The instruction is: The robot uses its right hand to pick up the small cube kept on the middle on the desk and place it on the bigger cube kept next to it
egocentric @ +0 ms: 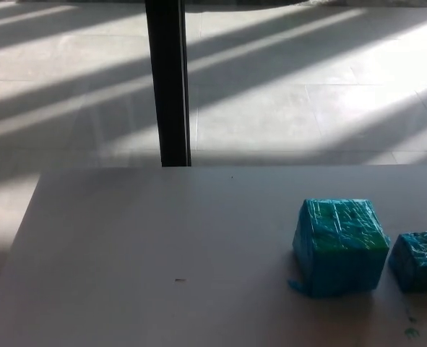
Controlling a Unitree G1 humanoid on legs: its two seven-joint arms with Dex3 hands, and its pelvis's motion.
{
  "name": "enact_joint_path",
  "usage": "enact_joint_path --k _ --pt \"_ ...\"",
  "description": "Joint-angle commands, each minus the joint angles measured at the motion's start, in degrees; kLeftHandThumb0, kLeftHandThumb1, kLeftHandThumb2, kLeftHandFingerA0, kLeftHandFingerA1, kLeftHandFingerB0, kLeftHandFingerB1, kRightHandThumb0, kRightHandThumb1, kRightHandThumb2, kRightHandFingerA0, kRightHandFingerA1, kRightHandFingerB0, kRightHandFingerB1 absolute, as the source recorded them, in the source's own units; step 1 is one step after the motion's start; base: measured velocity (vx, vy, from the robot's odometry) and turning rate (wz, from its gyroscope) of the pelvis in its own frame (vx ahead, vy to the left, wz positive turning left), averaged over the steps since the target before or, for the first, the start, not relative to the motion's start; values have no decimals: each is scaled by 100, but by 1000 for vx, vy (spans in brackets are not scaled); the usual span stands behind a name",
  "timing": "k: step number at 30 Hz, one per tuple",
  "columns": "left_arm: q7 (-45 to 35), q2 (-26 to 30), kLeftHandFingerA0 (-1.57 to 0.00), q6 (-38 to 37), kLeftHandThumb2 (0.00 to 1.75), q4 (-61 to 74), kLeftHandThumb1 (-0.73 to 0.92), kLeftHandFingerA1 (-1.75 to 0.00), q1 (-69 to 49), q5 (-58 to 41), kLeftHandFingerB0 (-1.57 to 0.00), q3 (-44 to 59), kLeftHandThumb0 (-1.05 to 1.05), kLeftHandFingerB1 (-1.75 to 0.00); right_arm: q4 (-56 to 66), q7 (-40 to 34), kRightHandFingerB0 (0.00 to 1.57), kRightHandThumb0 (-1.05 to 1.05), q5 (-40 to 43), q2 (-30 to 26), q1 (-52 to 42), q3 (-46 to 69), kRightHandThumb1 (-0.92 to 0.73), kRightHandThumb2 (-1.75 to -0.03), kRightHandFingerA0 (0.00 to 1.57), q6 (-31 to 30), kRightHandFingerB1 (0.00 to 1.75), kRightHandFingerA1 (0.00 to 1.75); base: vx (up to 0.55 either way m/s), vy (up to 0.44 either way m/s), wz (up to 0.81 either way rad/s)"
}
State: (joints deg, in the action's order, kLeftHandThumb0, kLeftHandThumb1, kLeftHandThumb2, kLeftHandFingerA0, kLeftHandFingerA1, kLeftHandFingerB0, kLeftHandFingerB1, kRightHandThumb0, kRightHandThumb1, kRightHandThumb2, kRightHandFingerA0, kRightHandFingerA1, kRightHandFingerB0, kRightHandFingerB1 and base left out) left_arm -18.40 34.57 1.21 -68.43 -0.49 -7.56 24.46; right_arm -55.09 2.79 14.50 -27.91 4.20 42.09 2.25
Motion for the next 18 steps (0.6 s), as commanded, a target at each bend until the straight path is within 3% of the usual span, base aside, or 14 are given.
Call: enact_joint_path --k 1,2,3,6,7,9,10,11,12,13,14,15,18 --pt "-52 114 -48 -23 104 -46 62 -66 -10 -105 -33 20 -85 -53 492 -127 50 -55 532 -334 287 287 -78 -62 82 -417 47 81 0 0 0" --pt "-52 114 -48 -23 104 -47 62 -66 -9 -106 -33 19 -85 -53 525 -131 50 -55 530 -326 280 297 -78 -62 82 -443 47 81 0 0 0" --pt "-39 110 -54 57 63 -68 77 -58 19 -156 -40 64 -82 -42 817 -163 50 -55 603 -477 594 306 -79 -63 78 -609 44 79 0 0 0" --pt "-36 122 -54 52 63 -90 76 -60 27 -149 -41 60 -83 -43 1017 -182 51 -53 634 -489 700 342 -79 -64 76 -672 44 77 0 0 0" --pt "-56 123 -54 -36 63 -106 77 -62 15 -119 -40 33 -84 -44 1207 -256 49 -52 657 -541 945 305 -77 -63 72 -798 42 65 0 0 0" --pt "-58 134 -49 -82 64 -101 77 -61 7 -82 -40 -8 -85 -44 1624 -219 45 -51 696 -524 1122 211 -78 -64 66 -966 41 59 0 0 0" --pt "-91 133 -47 -14 63 -71 77 -62 13 -150 -41 39 -83 -44 1966 -215 39 -56 718 -476 1222 130 -61 -94 58 -1080 54 66 0 0 0" --pt "-119 139 -50 21 104 -20 62 -69 -5 -173 -33 50 -81 -54 2326 -214 41 -55 732 -445 1278 41 -62 -96 60 -1264 55 68 0 0 0" --pt "-125 141 -50 24 104 -3 62 -69 -14 -170 -33 47 -81 -54 2430 -215 41 -55 737 -438 1282 17 -62 -96 60 -1330 55 68 0 0 0" --pt "-105 135 -52 46 63 -12 76 -61 -4 -193 -41 72 -81 -44 2474 -181 51 -55 781 -446 1328 10 -76 -62 64 -1400 42 61 0 0 0" --pt "-33 127 -50 -2 104 -47 60 -67 6 -142 -34 41 -82 -53 2781 -79 50 -55 811 -453 1516 -168 -76 -63 60 -1597 42 52 0 0 0" --pt "-34 126 -54 -14 63 -42 77 -61 3 -130 -41 30 -83 -43 2949 24 46 -51 831 -426 1512 -240 -79 -63 55 -1582 42 53 0 0 0" --pt "-97 133 -49 -30 63 -64 77 -61 5 -165 -40 61 -83 -43 3596 1 40 -43 845 -354 1464 -466 -83 -64 48 -1836 41 52 0 0 0"
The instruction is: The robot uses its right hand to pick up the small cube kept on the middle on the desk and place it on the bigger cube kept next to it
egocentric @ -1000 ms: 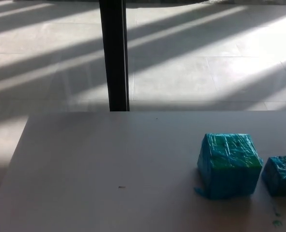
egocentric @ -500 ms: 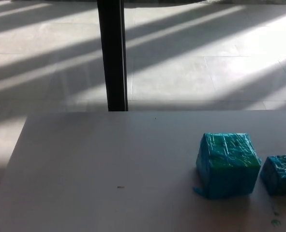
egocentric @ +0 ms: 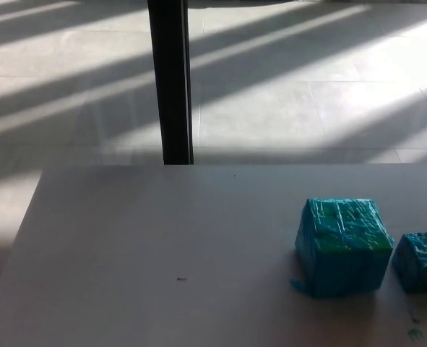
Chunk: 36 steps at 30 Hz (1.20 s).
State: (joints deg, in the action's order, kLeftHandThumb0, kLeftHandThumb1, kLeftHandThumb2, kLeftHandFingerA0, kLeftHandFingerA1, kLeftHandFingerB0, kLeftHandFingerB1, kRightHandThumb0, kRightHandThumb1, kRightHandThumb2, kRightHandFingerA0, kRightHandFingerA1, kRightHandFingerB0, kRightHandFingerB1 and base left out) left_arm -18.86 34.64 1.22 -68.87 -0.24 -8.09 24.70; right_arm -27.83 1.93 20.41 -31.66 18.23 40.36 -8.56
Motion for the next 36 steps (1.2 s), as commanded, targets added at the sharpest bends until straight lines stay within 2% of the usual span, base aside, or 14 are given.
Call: enact_joint_path --k 1,6,7,8,9,10,25,26,27,29,32,33,34,36 --pt "-23 130 -49 -14 63 -36 77 -61 -5 -98 -40 28 -83 -43 1061 51 40 -43 276 55 49 -346 -83 -64 48 -858 41 52 0 0 0" --pt "-82 139 -46 -95 63 -20 78 -58 -44 -35 -36 -27 -86 -43 1909 307 36 -46 78 86 -143 -1043 -84 -64 48 -1080 40 53 0 0 0" --pt "-97 138 -45 -101 103 -35 64 -63 -60 -46 -32 -19 -90 -53 1956 355 37 -48 64 82 -168 -1141 -83 -65 50 -1137 40 52 0 0 0" --pt "-101 143 -48 -90 105 -37 65 -64 -60 -55 -31 -20 -92 -51 2002 429 37 -49 35 54 -184 -1286 -82 -64 53 -1194 41 53 0 0 0" --pt "-99 147 -48 -84 105 -29 65 -64 -62 -53 -31 -27 -92 -51 2028 481 37 -49 42 37 -190 -1365 -82 -64 53 -1225 41 53 0 0 0" --pt "-97 148 -50 -81 63 -29 77 -59 -60 -58 -39 -28 -85 -43 2041 495 44 -51 2 32 -188 -1471 -83 -64 59 -1244 41 52 0 0 0" --pt "-79 190 -50 -74 63 -104 76 -60 -4 -55 -40 -41 -87 -42 1694 510 55 -49 -713 440 66 -2573 -76 -63 72 -680 48 63 0 0 0" --pt "-80 185 -48 -4 103 -127 62 -66 27 -120 -31 17 -89 -52 1599 720 51 -49 -761 341 125 -2725 -76 -63 65 -719 46 64 0 0 0" --pt "-80 182 -50 -1 63 -138 75 -60 37 -127 -38 25 -86 -44 1547 876 47 -48 -763 285 146 -2792 -75 -62 61 -696 45 63 0 0 0" --pt "-43 180 -58 -19 63 -93 77 -60 16 -83 -41 -12 -84 -43 1465 1097 44 -51 -889 141 195 -2990 -68 -61 52 -653 42 60 0 0 0" --pt "-60 177 -52 32 102 -45 59 -67 3 -109 -31 4 -81 -53 1351 1422 40 -56 -1123 -131 265 -3329 -65 -60 49 -514 38 55 0 0 0" --pt "-73 180 -49 17 63 -65 76 -61 8 -96 -40 -6 -84 -44 1327 1508 37 -58 -1133 -190 310 -3404 -64 -59 43 -545 37 50 0 0 0" --pt "-80 179 -45 -37 64 -69 77 -59 2 -60 -39 -40 -85 -43 1286 1561 28 -64 -1198 -261 363 -3498 -51 -85 33 -582 47 55 0 0 0" --pt "-76 177 -48 -61 63 -49 77 -57 -21 -50 -38 -60 -84 -42 1247 1719 26 -68 -1400 -486 464 -3767 -64 -59 21 -677 30 37 0 0 0"
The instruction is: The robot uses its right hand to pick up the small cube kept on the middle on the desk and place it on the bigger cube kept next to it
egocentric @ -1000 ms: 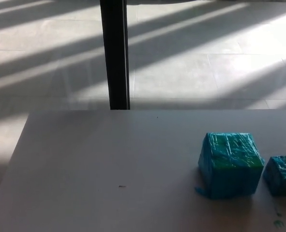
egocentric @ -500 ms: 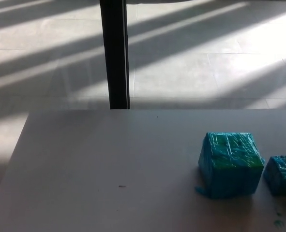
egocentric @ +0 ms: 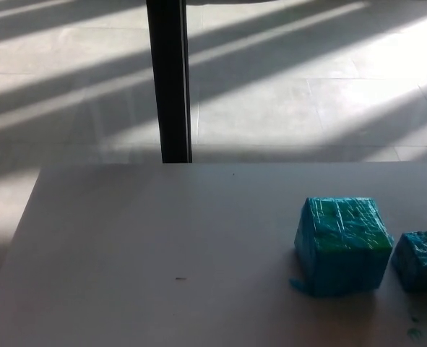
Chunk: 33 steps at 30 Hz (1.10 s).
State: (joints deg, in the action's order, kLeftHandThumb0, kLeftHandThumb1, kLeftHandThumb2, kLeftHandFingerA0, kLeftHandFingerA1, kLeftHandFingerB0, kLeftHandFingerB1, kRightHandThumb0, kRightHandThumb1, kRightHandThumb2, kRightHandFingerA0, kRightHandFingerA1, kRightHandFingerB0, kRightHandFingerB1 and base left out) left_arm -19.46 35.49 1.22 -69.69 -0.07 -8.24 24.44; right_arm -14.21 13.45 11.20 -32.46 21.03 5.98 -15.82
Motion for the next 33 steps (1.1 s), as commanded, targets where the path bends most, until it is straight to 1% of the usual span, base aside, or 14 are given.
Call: enact_joint_path --k 1,2,3,4,6,10,11,12,23,24,25,26,27,33 --pt "-46 87 -45 -75 63 28 77 -57 -45 -59 -37 -21 -84 -41 -191 681 12 -73 -656 -552 281 -539 -51 -86 6 114 41 40 0 0 0" --pt "-50 87 -45 -77 63 29 77 -57 -46 -63 -37 -21 -84 -41 -213 695 12 -73 -668 -580 299 -578 -51 -86 6 128 41 40 0 0 0" --pt "-67 85 -42 -87 102 35 60 -63 -57 -72 -31 -15 -83 -53 -261 725 10 -73 -707 -622 349 -646 -50 -89 2 132 36 31 0 0 0" --pt "-65 86 -47 -87 63 41 77 -57 -61 -66 -39 -22 -85 -42 -280 736 13 -76 -814 -682 394 -747 -66 -61 0 116 25 26 0 0 0" --pt "-59 85 -50 -80 63 42 77 -59 -59 -68 -39 -21 -86 -42 -318 741 11 -97 -1043 -783 488 -953 -59 -93 0 88 18 0 0 0 0" --pt "-54 116 -49 -158 63 38 78 -58 -61 -8 -39 -84 -87 -42 -471 705 3 -102 -1465 -883 645 -1326 -59 -94 0 362 0 4 0 0 0" --pt "-73 120 -42 -125 103 66 60 -63 -71 -34 -31 -70 -83 -52 -479 706 0 -102 -1577 -904 679 -1425 -58 -94 0 391 0 12 0 0 0" --pt "-73 110 -45 -66 63 55 76 -57 -51 -103 -38 -10 -85 -42 -479 708 0 -101 -1704 -934 710 -1538 -57 -95 0 403 0 13 0 0 0" --pt "-78 134 -42 -70 63 31 77 -56 -16 -60 -40 -57 -85 -43 -390 856 0 -97 -2110 -795 774 -1974 -55 -93 0 369 0 14 0 0 0" --pt "-79 135 -39 -80 101 41 59 -62 -23 -57 -36 -61 -84 -54 -398 854 0 -98 -2161 -758 793 -2016 -55 -92 0 370 0 12 0 0 0" --pt "-95 135 -44 -89 64 40 77 -58 -26 -70 -39 -50 -86 -44 -414 861 0 -98 -2170 -709 809 -2025 -55 -93 0 388 0 11 0 0 0" --pt "-106 134 -40 -98 101 30 59 -63 -25 -68 -36 -52 -84 -54 -418 844 0 -98 -2188 -651 814 -2036 -55 -93 0 377 0 10 0 0 0" --pt "-93 136 -45 -77 64 26 77 -56 -18 -65 -39 -55 -85 -43 -418 807 0 -98 -2223 -587 819 -2063 -56 -93 0 363 0 7 0 0 0" --pt "-115 135 -39 -122 63 -20 76 -57 5 -57 -40 -70 -87 -43 -1023 668 2 -98 -2456 -315 1007 -2184 -57 -90 0 492 0 5 0 0 0"
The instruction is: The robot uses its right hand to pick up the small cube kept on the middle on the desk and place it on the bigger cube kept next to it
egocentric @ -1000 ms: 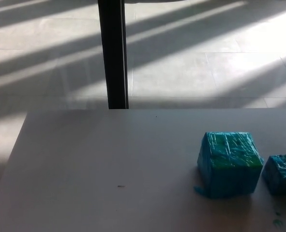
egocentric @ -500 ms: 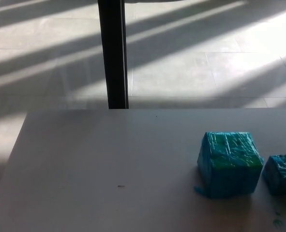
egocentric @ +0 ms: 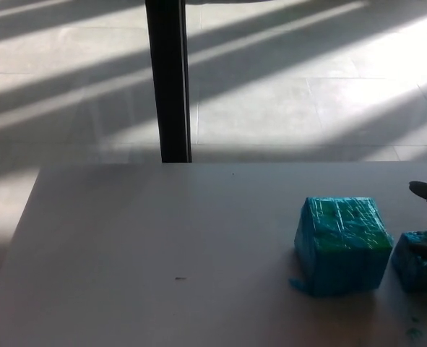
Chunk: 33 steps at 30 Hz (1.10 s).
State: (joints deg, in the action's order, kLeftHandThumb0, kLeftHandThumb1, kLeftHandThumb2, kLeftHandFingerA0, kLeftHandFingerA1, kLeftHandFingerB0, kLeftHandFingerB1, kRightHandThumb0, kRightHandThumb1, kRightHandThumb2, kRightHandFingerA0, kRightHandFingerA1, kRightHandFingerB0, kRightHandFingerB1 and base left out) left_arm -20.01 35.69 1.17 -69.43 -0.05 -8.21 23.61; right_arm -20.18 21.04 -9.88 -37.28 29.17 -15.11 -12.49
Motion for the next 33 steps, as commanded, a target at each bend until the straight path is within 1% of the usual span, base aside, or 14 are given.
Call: enact_joint_path --k 1,8,9,10,11,17,18,19,24,25,26,27,29,33 --pt "-92 116 -39 -95 63 -50 76 -57 6 -99 -40 41 -87 -43 -506 -93 2 -98 -385 194 223 -75 -57 -90 0 191 0 5 0 0 0" --pt "-5 169 -50 -48 64 -40 77 -57 67 -10 -40 -38 -87 -42 -1359 -397 0 -101 -1118 322 606 -670 -58 -92 0 301 0 5 0 0 0" --pt "-41 182 -42 -122 103 -5 61 -62 28 38 -33 -90 -84 -52 -1582 -476 5 -99 -1125 395 658 -697 -57 -90 0 406 0 4 0 0 0" --pt "-59 181 -44 -28 102 -12 63 -63 52 -40 -34 -32 -89 -53 -1667 -493 7 -98 -1162 427 693 -731 -57 -89 0 413 0 4 0 0 0" --pt "-39 172 -50 -25 63 -43 76 -58 69 -65 -40 -10 -85 -42 -1763 -488 6 -98 -1198 457 731 -768 -57 -89 0 425 0 4 0 0 0" --pt "-33 187 -52 -68 63 -51 78 -57 96 -13 -39 -58 -84 -42 -2181 -490 9 -95 -1427 516 850 -926 -55 -87 0 540 7 6 0 0 0" --pt "-46 190 -48 23 103 -73 64 -63 127 -63 -34 -16 -90 -52 -2251 -471 9 -95 -1452 509 870 -951 -56 -88 0 583 8 6 0 0 0" --pt "-51 216 -51 44 63 -59 77 -56 156 -47 -39 -32 -84 -41 -2341 -464 10 -96 -1482 526 915 -983 -56 -89 0 612 8 7 0 0 0" --pt "-58 216 -44 -53 64 -58 79 -57 146 17 -38 -95 -84 -42 -2388 -445 5 -88 -1608 583 853 -1106 -51 -80 0 821 15 0 0 0 0" --pt "-63 208 -43 -30 102 -60 61 -63 150 -31 -35 -56 -83 -54 -2396 -373 6 -80 -1568 613 846 -1093 -46 -75 0 829 18 0 0 0 0" --pt "-64 207 -43 -27 102 -60 61 -63 151 -38 -35 -53 -83 -54 -2405 -365 6 -80 -1572 620 847 -1085 -46 -75 0 839 18 0 0 0 0" --pt "-75 209 -48 -4 63 -58 78 -58 152 -54 -38 -40 -83 -43 -2389 -329 7 -47 -1715 631 861 -1212 -50 -57 1 822 30 27 0 0 0" --pt "-30 204 -44 -11 100 -85 60 -64 166 -36 -36 -49 -81 -54 -2404 -294 13 -20 -2012 589 888 -1500 -61 -60 35 995 22 110 0 0 0" --pt "-55 205 -45 -11 64 -98 78 -54 170 -31 -39 -55 -82 -42 -2376 -124 12 -16 -2606 373 984 -2162 -68 -67 60 1339 20 127 0 0 0"
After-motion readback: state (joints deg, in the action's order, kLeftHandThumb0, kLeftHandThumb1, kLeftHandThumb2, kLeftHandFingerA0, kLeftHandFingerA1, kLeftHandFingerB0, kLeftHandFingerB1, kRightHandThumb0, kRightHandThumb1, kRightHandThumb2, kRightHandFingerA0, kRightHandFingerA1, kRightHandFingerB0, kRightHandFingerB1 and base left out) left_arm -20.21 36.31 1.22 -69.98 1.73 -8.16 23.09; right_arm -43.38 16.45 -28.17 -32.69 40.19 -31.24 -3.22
